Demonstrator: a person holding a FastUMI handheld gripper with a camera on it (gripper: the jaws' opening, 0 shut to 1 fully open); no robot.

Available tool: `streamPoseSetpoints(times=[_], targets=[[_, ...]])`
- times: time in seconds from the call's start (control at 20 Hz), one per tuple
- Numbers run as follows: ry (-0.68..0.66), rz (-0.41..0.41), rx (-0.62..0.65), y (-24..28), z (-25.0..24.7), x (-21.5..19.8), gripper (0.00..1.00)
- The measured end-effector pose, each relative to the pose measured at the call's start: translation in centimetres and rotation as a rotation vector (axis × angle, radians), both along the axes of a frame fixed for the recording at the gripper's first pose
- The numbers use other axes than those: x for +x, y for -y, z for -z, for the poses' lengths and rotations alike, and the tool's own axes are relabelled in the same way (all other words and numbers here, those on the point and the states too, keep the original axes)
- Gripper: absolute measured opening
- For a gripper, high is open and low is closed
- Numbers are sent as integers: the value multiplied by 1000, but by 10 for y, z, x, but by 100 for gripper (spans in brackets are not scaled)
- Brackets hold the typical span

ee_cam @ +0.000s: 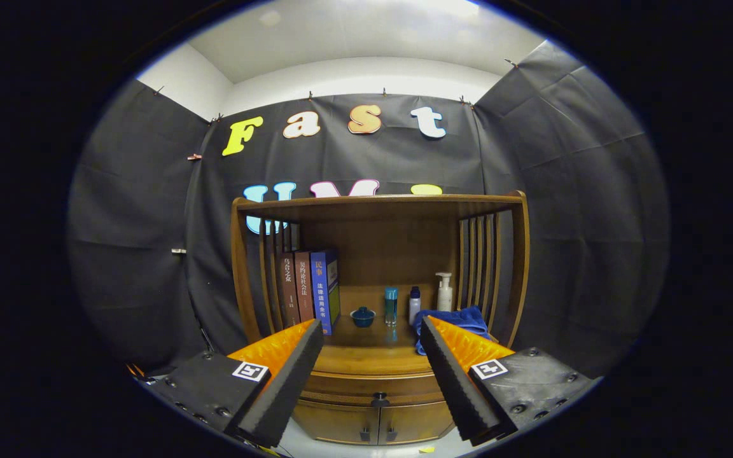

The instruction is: Pull open the drawer, take out the items inside it, and place them on the countertop above the cabinet.

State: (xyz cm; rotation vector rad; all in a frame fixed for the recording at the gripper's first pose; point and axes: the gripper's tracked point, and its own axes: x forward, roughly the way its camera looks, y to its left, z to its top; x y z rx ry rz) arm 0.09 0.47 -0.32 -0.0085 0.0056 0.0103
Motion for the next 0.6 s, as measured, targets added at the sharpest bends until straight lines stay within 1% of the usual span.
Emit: streamPoseSetpoints(times=[0.25, 0.6], targets=[[-9, -2, 5, 0, 8, 4, 100], [-67, 9, 14, 6, 47, 22, 100]])
